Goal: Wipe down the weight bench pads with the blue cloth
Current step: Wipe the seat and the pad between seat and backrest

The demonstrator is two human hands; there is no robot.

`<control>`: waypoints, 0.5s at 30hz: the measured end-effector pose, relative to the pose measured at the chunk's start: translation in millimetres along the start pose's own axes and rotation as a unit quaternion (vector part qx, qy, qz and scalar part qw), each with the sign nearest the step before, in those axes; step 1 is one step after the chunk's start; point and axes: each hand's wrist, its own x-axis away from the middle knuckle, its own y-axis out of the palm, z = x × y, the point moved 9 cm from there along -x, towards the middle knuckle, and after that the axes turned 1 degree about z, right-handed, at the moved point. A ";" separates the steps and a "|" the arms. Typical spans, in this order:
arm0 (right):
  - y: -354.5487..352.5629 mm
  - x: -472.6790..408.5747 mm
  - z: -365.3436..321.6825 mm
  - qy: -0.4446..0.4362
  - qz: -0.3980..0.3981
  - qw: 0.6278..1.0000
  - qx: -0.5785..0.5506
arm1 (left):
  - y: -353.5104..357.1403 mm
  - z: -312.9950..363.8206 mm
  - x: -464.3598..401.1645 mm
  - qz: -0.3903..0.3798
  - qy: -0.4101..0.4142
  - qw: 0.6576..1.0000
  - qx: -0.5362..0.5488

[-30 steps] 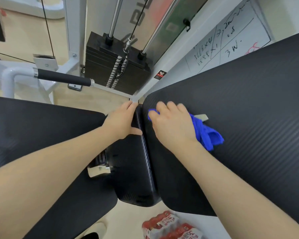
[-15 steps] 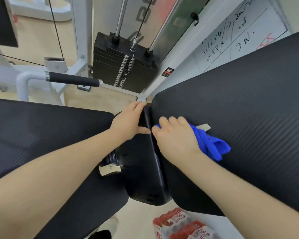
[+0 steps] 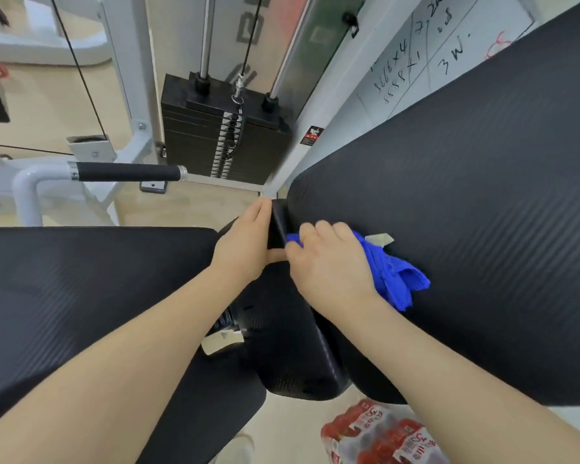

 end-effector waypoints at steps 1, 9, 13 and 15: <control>5.2 15.4 -4.4 -0.017 -0.020 1.000 -0.005 | -2.1 1.9 1.5 -0.001 -0.001 1.000 -0.017; -50.1 -49.3 36.4 0.062 0.093 0.993 0.043 | 5.2 -10.6 2.8 0.004 -0.022 0.999 -0.023; -48.6 -76.3 34.0 0.077 0.065 0.994 0.045 | 6.9 -10.5 1.4 -0.002 -0.023 0.999 -0.030; -38.6 -56.0 27.0 0.055 0.040 0.997 0.041 | 4.3 -7.9 3.4 0.007 -0.024 0.999 -0.037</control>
